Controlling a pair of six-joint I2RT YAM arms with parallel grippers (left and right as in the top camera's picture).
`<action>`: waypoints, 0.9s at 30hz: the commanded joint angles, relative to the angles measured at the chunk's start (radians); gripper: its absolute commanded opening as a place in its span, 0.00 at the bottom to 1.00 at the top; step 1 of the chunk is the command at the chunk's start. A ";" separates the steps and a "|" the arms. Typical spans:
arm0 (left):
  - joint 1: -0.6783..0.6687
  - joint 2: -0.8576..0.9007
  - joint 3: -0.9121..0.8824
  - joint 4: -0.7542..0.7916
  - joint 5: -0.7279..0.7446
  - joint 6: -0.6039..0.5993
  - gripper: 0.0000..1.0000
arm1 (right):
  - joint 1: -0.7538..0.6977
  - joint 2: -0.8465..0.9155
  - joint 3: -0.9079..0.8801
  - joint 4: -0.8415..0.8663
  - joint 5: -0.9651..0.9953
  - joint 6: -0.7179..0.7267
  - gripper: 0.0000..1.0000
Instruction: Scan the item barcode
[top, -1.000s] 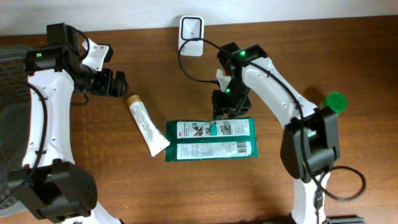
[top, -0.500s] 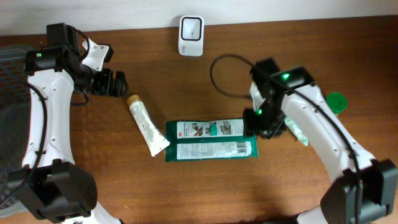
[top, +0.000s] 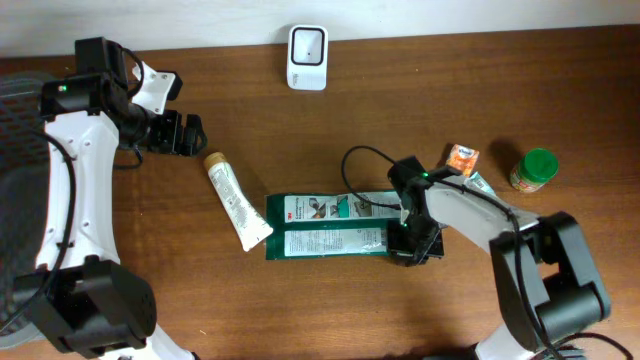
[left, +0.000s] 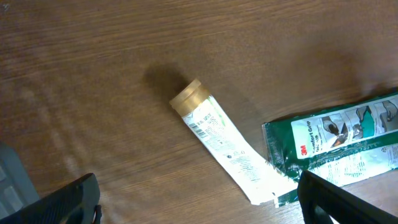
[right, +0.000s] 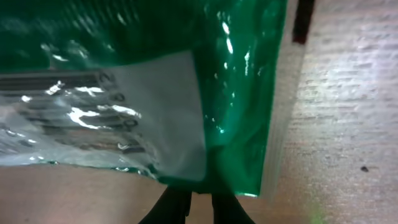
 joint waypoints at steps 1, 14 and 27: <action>0.003 -0.020 0.012 -0.001 0.014 0.012 0.99 | -0.040 0.010 0.024 0.002 0.012 -0.023 0.12; 0.003 -0.020 0.012 -0.001 0.014 0.012 0.99 | -0.070 0.151 0.138 0.408 -0.093 0.121 0.08; 0.003 -0.020 0.012 0.000 0.014 0.012 0.99 | 0.161 0.302 0.212 1.143 -0.077 -0.026 0.12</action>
